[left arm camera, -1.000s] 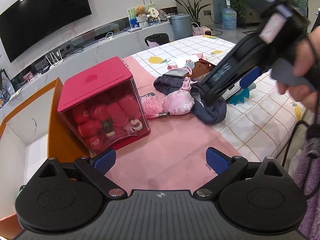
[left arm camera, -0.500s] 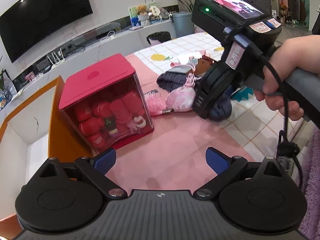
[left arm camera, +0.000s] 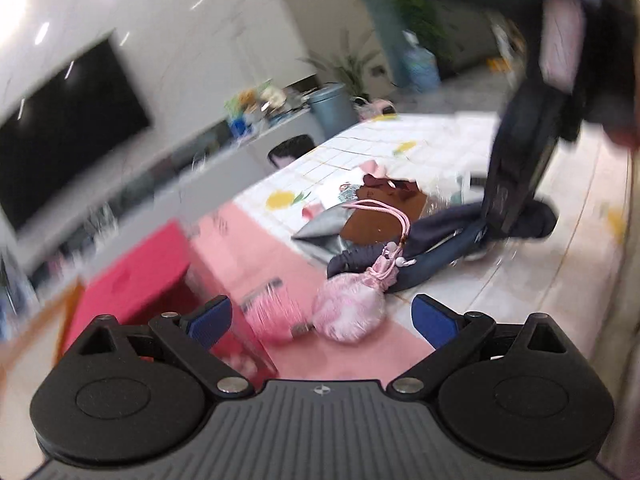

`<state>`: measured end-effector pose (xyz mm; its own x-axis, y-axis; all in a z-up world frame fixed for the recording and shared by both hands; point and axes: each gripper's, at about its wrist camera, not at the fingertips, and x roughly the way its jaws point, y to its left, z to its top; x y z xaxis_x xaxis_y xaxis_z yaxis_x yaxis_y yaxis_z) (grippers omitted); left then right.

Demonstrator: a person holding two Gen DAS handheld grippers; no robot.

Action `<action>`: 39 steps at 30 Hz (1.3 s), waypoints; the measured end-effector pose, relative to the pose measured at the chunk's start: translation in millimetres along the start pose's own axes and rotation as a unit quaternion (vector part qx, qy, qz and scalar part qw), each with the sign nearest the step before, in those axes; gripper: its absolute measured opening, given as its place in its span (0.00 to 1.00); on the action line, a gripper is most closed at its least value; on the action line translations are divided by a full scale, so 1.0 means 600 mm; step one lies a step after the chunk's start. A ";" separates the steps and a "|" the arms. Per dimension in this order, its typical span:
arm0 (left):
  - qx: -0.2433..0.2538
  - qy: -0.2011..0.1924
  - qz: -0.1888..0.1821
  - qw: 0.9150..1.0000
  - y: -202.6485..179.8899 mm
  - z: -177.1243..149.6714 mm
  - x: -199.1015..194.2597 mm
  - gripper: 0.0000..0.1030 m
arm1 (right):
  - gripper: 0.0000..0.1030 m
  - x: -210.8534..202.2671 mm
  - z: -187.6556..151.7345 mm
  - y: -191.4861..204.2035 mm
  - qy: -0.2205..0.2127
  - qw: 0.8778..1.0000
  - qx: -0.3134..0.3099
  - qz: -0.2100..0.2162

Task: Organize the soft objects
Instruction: 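Close the left gripper on the pink silk pouch while the right gripper lifts the navy cloth, then lift the pink pouch with the left gripper while the right gripper carries the navy cloth toward the box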

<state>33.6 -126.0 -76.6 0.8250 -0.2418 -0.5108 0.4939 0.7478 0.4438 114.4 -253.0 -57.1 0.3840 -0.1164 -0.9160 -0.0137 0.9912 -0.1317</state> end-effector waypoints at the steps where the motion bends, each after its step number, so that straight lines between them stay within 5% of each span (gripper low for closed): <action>1: 0.021 -0.007 -0.002 1.000 -0.005 0.002 0.008 1.00 | 0.10 0.003 0.001 -0.002 0.003 1.000 0.000 0.007; 10: 0.057 0.064 -0.066 0.994 -0.011 0.022 0.102 1.00 | 0.13 0.015 0.001 -0.010 0.024 0.998 -0.003 0.053; 14: 0.027 0.084 -0.073 0.993 -0.017 0.021 0.120 1.00 | 0.16 0.010 0.000 -0.005 0.016 0.998 -0.008 0.064; 20: -0.050 0.091 -0.083 0.991 -0.003 0.024 0.139 1.00 | 0.16 0.010 -0.003 -0.019 0.017 0.998 0.005 0.067; 24: -0.177 0.139 -0.124 0.966 0.026 0.018 0.155 1.00 | 0.16 0.012 -0.002 -0.029 0.017 0.998 0.014 0.063; 25: -0.198 0.143 -0.133 0.960 0.033 0.015 0.155 0.96 | 0.16 0.012 -0.002 -0.030 0.017 0.998 0.015 0.064; 27: -0.185 0.137 -0.133 0.964 0.031 0.016 0.147 0.81 | 0.16 0.014 -0.002 -0.032 0.019 0.997 0.017 0.067; 29: -0.182 0.130 -0.138 0.965 0.031 0.016 0.133 0.57 | 0.16 0.016 -0.002 -0.032 0.021 0.997 0.017 0.068; 35: -0.206 0.150 -0.125 0.959 0.033 0.004 0.104 0.50 | 0.16 0.019 -0.001 -0.033 0.023 0.997 0.020 0.072; 39: -0.177 0.123 -0.123 0.969 0.031 0.001 0.073 0.49 | 0.14 0.017 -0.002 -0.035 0.021 0.996 0.026 0.079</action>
<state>79.1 -123.1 -90.3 0.5822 -0.3169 -0.7488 0.5060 0.8621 0.0286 117.8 -275.4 -64.3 0.3424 0.0392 -0.9387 -0.0219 0.9992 0.0337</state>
